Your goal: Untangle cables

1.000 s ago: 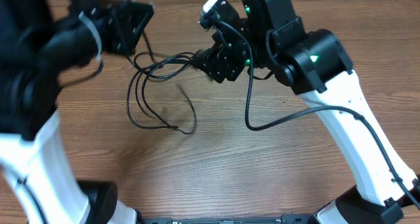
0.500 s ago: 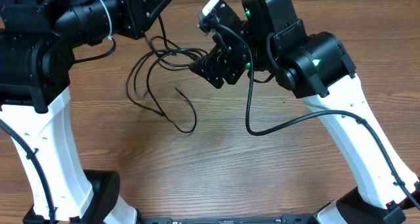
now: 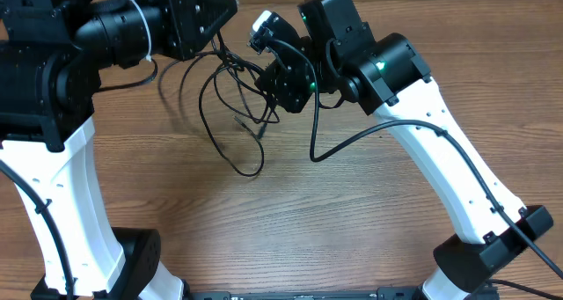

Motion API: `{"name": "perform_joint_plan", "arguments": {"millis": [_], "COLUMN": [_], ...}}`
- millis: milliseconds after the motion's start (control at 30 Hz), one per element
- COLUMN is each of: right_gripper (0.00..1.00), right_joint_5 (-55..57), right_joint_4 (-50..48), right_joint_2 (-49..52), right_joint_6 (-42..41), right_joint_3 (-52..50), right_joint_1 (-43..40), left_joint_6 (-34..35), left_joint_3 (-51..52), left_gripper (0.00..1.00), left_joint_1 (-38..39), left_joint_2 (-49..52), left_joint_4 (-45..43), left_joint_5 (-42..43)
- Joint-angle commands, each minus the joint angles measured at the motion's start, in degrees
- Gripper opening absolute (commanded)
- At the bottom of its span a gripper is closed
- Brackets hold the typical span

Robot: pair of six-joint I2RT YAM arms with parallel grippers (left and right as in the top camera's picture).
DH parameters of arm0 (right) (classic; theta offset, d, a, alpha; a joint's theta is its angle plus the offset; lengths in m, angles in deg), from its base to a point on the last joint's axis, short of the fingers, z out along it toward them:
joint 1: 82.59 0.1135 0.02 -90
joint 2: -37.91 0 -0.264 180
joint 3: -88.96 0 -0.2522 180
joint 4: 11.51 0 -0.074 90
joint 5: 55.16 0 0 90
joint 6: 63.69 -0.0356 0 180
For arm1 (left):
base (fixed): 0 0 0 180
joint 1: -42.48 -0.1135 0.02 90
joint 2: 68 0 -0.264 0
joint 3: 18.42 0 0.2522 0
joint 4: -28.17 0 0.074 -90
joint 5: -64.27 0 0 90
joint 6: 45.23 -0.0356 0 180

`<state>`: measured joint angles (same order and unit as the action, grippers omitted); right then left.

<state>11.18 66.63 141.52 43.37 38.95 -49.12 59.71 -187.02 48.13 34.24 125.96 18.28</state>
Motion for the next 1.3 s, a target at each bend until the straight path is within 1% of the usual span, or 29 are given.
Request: {"name": "perform_joint_plan", "arguments": {"millis": [0, 67, 167, 233, 300, 433, 500, 567, 633, 700, 767, 833, 900, 967, 1033, 1167, 1233, 1267], "right_gripper": [0.04, 0.04, 0.04, 0.04, 0.04, 0.04, 0.04, 0.04, 0.04, 0.04, 0.04, 0.04, 0.04, 0.04, 0.04, 0.04, 0.04, 0.04], "right_joint_5": [1.05, 3.06, 9.55, 12.76, 11.85, 2.82, -1.38, -9.53, -15.08, -17.05, -17.97, -20.74, -23.15, -22.45, -21.03, -12.20, -4.55, -0.72], "right_joint_4": [1.36, 3.37, 4.79, 5.01, 6.14, 9.79, 10.51, 10.51, 10.21, 9.70, 9.66, 9.51, 9.44, 9.42, 9.46, 9.46, 8.28, 7.63], "right_joint_2": [-5.18, -8.85, -13.81, -17.33, -19.91, -22.03, -22.12, -22.10, -22.01, -21.94, -21.59, -21.46, -21.33, -21.16, -20.98, -20.98, -20.87, -20.87], "right_joint_6": [-3.89, -4.22, -5.14, -5.31, -5.31, -4.61, -4.68, -4.63, -4.63, -4.66, -4.66, -4.63, -4.63, -4.61, -4.63, -4.68, -5.77, -7.52], "right_joint_3": [5.44, 9.27, 12.79, 13.07, 13.07, 13.07, 13.07, 13.05, 12.83, 12.24, 11.89, 11.41, 11.15, 11.10, 11.10, 11.02, 10.93, 10.93], "right_joint_1": [-0.37, -1.38, -3.89, -7.76, -14.29, -33.99, -42.21, -51.21, -58.01, -64.13, -67.84, -68.48, -66.93, -63.49, -58.69, -47.04, -42.32, -41.48], "left_joint_6": [-4.35, -5.84, -6.14, -6.05, -5.68, -5.66, -5.99, -6.25, -7.28, -7.30, -7.61, -8.17, -8.17, -8.15, -8.13, -8.35, -7.50, -6.64], "left_joint_3": [-0.87, -0.87, -0.90, -0.90, -0.90, -0.90, -0.90, -0.90, -0.90, -0.90, -0.90, -0.90, -0.90, -0.87, -0.87, -0.90, -0.90, -0.90], "left_gripper": [0.04, 0.04, 0.04, 0.05, 0.04, 0.04, 0.04, 0.04, 0.04, 0.04, 0.04, 0.04, 0.04, 0.04, 0.04, 0.04, 0.04, 0.04], "left_joint_1": [0.50, 0.48, -0.50, -2.29, -5.53, -14.97, -19.12, -23.45, -27.67, -31.63, -34.88, -36.72, -36.74, -35.71, -34.42, -32.96, -33.88, -35.12], "left_joint_2": [-1.25, -1.25, -1.44, -1.86, -2.84, -6.25, -7.82, -9.46, -10.91, -12.04, -12.72, -12.79, -12.59, -12.07, -11.69, -11.28, -11.43, -11.67], "left_joint_4": [3.28, 6.45, 10.25, 11.87, 12.76, 12.76, 12.76, 12.76, 12.76, 12.76, 12.76, 12.76, 12.76, 12.70, 12.50, 11.21, 10.84, 11.08], "left_joint_5": [-7.76, -14.49, -23.34, -24.96, -24.85, -23.54, -22.91, -22.88, -22.77, -22.84, -21.24, -18.05, -14.67, -10.93, -9.92, -11.30, -16.39, -18.99]}}
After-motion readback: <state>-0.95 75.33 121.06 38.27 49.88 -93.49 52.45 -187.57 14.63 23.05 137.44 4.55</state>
